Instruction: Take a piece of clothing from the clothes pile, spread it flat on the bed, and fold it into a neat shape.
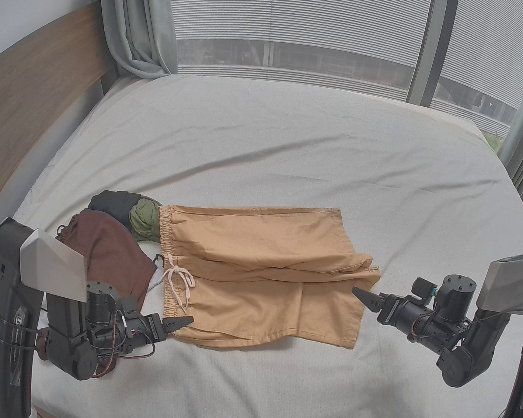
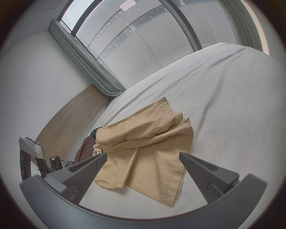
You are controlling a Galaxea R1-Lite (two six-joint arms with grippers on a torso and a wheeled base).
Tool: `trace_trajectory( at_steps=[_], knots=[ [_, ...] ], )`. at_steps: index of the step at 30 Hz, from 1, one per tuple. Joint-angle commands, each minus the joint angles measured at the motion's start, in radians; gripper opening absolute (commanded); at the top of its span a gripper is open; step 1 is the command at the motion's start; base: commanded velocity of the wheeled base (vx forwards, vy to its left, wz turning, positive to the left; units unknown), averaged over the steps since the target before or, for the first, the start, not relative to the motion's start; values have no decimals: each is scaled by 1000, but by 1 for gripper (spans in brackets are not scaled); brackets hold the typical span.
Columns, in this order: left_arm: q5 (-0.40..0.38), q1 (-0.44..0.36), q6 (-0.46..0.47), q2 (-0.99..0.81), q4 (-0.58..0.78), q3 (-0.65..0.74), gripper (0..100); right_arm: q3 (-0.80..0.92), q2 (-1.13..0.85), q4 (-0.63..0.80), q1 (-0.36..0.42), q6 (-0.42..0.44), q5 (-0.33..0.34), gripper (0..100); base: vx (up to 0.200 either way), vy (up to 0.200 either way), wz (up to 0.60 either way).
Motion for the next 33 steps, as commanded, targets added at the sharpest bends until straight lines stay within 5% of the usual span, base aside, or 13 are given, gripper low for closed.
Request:
trace_trajectory(
  at_steps=[1,33],
  knots=[
    [0,-1,0,2,0,1,0,-1,-3,-1,0,0,1,100,0,0,0],
    [0,0,1,5,-2,-9,0,81,181,1,-1,-64,14,100,0,0,0]
  ],
)
